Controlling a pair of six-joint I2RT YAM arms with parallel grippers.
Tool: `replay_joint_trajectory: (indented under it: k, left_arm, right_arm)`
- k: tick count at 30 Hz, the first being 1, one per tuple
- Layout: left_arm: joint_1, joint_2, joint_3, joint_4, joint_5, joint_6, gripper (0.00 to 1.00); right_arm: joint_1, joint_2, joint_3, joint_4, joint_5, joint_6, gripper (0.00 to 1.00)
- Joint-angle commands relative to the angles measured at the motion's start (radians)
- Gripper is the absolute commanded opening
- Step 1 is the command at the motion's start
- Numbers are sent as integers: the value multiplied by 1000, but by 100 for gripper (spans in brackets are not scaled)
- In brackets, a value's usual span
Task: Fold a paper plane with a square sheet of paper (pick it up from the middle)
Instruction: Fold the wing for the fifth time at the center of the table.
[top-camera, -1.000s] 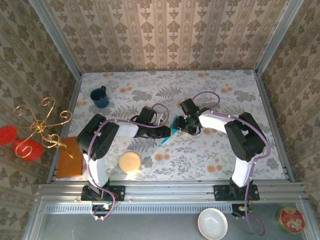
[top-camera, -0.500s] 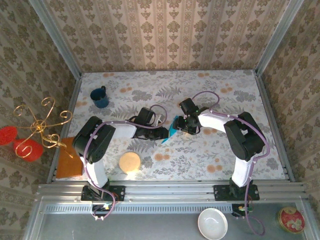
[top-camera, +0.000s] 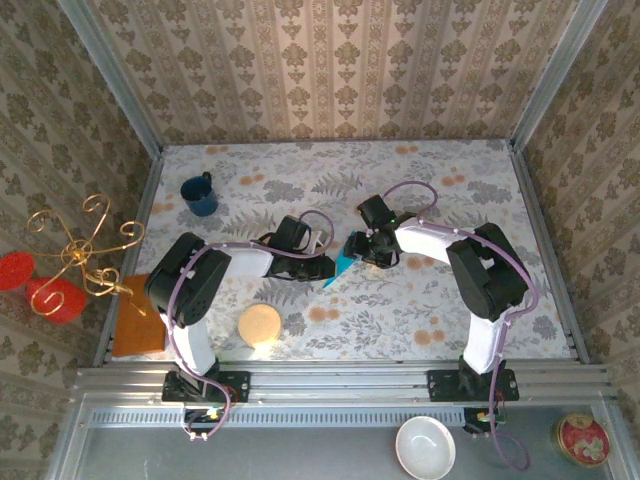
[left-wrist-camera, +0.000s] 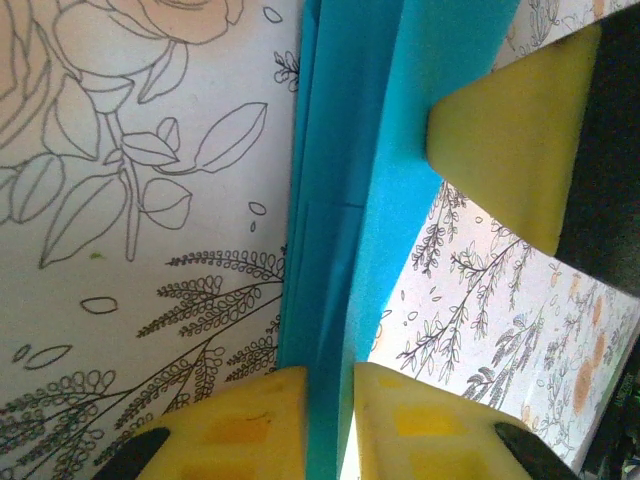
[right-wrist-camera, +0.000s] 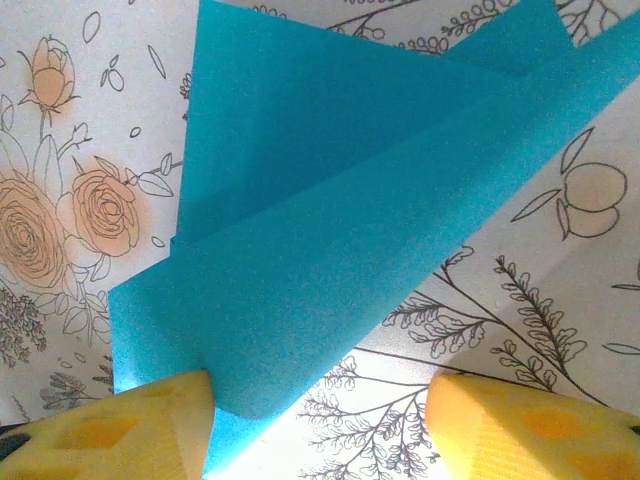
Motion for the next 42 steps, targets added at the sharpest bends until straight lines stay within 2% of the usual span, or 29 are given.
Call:
replay_joint_trajectory:
  k: [1,11,19,24,29,35,42]
  left_arm:
    - [4,-2,-33,-55,-43,11,18]
    - [4,3,-47,-56,-66,-2,15]
    - [4,3,-38,-69,-70,-3,15]
    - [4,5,-34,-71,-68,-7,16]
    - [4,7,-28,-75,-64,-6,15]
    - [4,16,-26,-76,-63,-11,15]
    - [4,16,-24,-79,-58,-14,16]
  right_arm:
    - [0,107,-21,-12,48,-22,64]
    - [-5,88,-4,-17,7,-26,64]
    - [-43,-189,-128,107,-90,-42,65]
    - [-43,-283,-233,229,-189,-27,61]
    - [-28,-247,-223,318,-284,-9,49]
    - [-14,-124,-140,338,-328,0,31]
    - [-12,-41,-102,333,-331,8,27]
